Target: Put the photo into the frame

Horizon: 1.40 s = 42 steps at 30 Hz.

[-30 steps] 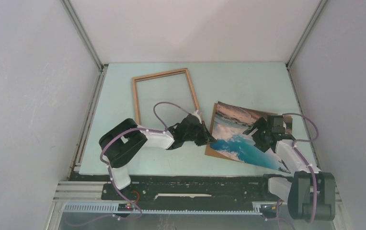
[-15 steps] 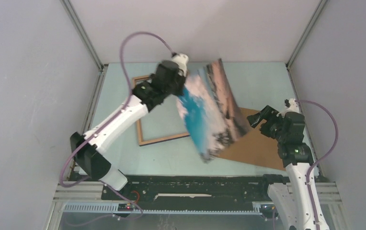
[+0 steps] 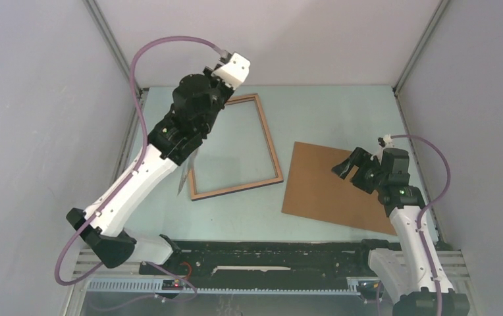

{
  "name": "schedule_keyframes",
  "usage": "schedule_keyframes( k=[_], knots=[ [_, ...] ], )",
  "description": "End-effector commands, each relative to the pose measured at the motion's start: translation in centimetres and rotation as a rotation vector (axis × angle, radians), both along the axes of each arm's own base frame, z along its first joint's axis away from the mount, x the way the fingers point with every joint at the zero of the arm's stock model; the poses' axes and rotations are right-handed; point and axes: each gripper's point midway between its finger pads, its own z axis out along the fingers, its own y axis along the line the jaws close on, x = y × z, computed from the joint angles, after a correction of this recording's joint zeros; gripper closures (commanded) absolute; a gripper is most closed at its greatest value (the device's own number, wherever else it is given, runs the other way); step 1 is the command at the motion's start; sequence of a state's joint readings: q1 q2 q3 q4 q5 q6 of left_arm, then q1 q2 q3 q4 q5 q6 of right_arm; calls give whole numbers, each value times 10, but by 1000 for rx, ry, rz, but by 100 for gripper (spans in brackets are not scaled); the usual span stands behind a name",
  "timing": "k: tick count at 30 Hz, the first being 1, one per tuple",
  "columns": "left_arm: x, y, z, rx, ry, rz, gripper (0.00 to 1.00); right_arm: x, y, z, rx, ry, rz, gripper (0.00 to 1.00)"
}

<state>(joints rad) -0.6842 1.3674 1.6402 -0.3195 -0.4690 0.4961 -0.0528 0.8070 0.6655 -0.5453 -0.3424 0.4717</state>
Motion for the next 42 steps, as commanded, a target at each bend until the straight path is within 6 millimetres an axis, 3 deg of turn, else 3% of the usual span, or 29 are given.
schedule_keyframes(
  k=[1,2,4,8,11,15,17,24,29,33,42],
  knots=[
    [-24,-24,8,120,-131,-162,100,3,3,3,-2,-41,36,11],
    [-35,-31,7,132,-169,-206,100,4,5,0,9,-37,41,11],
    [-57,-49,-12,199,-202,-293,100,7,12,-5,39,-33,56,11],
    [-101,-92,-64,274,-168,-464,100,14,38,-6,158,-21,160,11],
    [-120,-116,-121,338,-86,-541,100,24,50,-5,234,-22,213,10],
    [-143,-143,-197,484,19,-570,100,40,51,-8,288,9,232,10],
    [-157,-148,-226,521,63,-575,100,46,50,-10,304,22,237,10],
    [-196,-153,-283,420,150,-584,100,66,51,-11,330,42,271,11],
    [-214,-155,-313,423,205,-599,100,69,79,-14,412,70,392,10],
    [-215,-149,-313,388,206,-585,100,62,112,-32,491,183,496,10],
    [-222,-148,-315,337,225,-602,100,88,129,-73,631,326,415,17]
  ],
)
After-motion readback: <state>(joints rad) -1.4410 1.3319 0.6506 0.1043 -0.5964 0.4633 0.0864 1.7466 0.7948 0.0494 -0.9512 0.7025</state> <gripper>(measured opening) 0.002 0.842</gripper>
